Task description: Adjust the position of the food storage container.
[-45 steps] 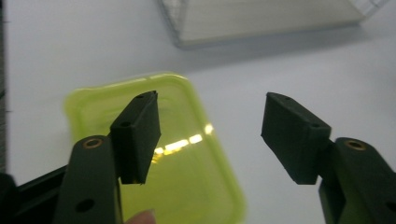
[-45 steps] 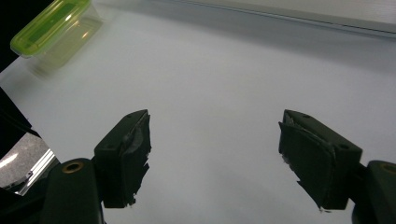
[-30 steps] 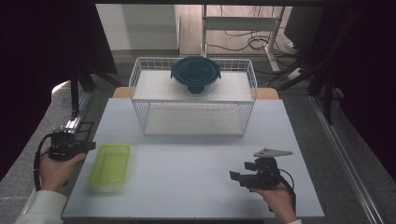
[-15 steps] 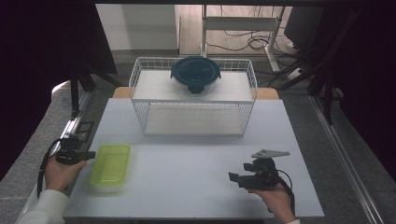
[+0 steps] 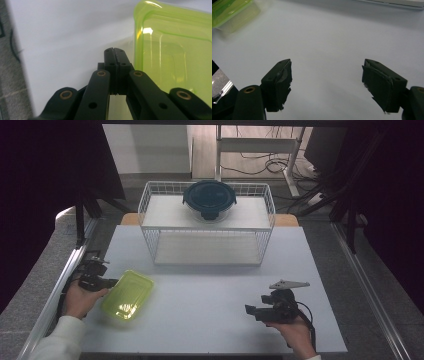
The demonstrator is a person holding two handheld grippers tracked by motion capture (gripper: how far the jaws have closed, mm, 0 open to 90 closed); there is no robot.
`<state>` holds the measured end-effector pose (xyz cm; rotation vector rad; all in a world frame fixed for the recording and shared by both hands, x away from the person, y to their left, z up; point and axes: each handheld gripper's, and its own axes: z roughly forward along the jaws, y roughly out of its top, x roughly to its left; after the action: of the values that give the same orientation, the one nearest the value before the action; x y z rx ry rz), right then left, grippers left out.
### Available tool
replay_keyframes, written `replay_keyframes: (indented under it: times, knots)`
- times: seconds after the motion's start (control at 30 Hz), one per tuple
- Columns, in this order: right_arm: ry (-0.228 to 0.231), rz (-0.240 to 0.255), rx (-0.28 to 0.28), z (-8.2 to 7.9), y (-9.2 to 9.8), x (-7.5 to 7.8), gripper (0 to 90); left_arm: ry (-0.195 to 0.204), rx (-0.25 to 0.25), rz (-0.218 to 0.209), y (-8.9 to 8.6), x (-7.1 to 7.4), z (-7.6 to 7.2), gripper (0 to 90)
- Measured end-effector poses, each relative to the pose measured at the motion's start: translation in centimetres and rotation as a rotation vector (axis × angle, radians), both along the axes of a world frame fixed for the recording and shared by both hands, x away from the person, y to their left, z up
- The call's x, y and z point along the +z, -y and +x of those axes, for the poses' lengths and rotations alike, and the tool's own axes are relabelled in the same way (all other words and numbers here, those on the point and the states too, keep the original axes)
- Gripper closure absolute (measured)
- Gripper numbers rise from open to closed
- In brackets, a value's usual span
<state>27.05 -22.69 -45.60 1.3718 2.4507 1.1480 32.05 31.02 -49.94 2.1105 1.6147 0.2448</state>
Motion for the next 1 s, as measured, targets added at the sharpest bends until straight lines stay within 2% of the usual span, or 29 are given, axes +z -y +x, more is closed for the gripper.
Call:
replay_keyframes:
  times: [0.03,0.07,0.1,0.13,0.17,0.2,0.27,0.3,0.33,0.47,0.6,0.87,1.0]
  knots:
    - [0.000,0.000,0.000,0.0,0.0,0.0,23.5,0.000,0.000,0.000,0.0,0.0,0.0,90.0]
    - [0.000,0.001,0.000,0.0,0.0,0.0,23.6,-0.003,-0.039,0.015,1.2,0.1,0.5,90.0]
    - [0.000,0.001,0.000,0.0,0.0,0.0,23.6,-0.003,-0.039,0.015,1.2,0.1,0.5,90.0]
    - [-0.002,0.001,0.003,0.0,-0.1,0.0,23.5,-0.003,-0.060,0.019,1.8,0.2,0.8,90.0]
    - [-0.002,0.000,0.003,0.0,0.0,0.0,23.5,-0.005,-0.106,0.036,3.1,0.4,1.2,90.0]
    - [-0.002,0.000,0.003,0.0,0.0,0.0,23.5,-0.005,-0.106,0.036,3.1,0.4,1.2,90.0]
    - [0.001,0.002,0.004,-0.1,-0.1,0.0,23.4,0.005,-0.165,0.066,4.8,0.5,1.7,90.0]
    - [0.000,0.002,0.006,-0.1,-0.1,0.0,23.4,0.005,-0.165,0.066,4.8,0.5,1.7,90.0]
    - [-0.001,0.003,0.006,-0.1,-0.1,0.0,23.4,0.003,-0.199,0.069,5.6,0.6,1.9,90.0]
    - [-0.004,0.000,0.008,-0.1,-0.1,-0.1,23.3,-0.001,-0.227,0.083,6.6,0.4,2.0,90.0]
    - [-0.007,0.002,0.006,-0.1,-0.1,-0.1,23.2,-0.002,-0.229,0.081,6.9,0.4,2.1,90.0]
    - [-0.014,0.001,0.015,-0.1,-0.4,-0.3,23.1,-0.007,-0.238,0.047,7.5,0.3,2.1,90.0]
    - [-0.015,0.005,0.024,-0.1,-0.4,-0.4,22.9,-0.005,-0.270,0.042,8.6,0.2,2.1,90.0]
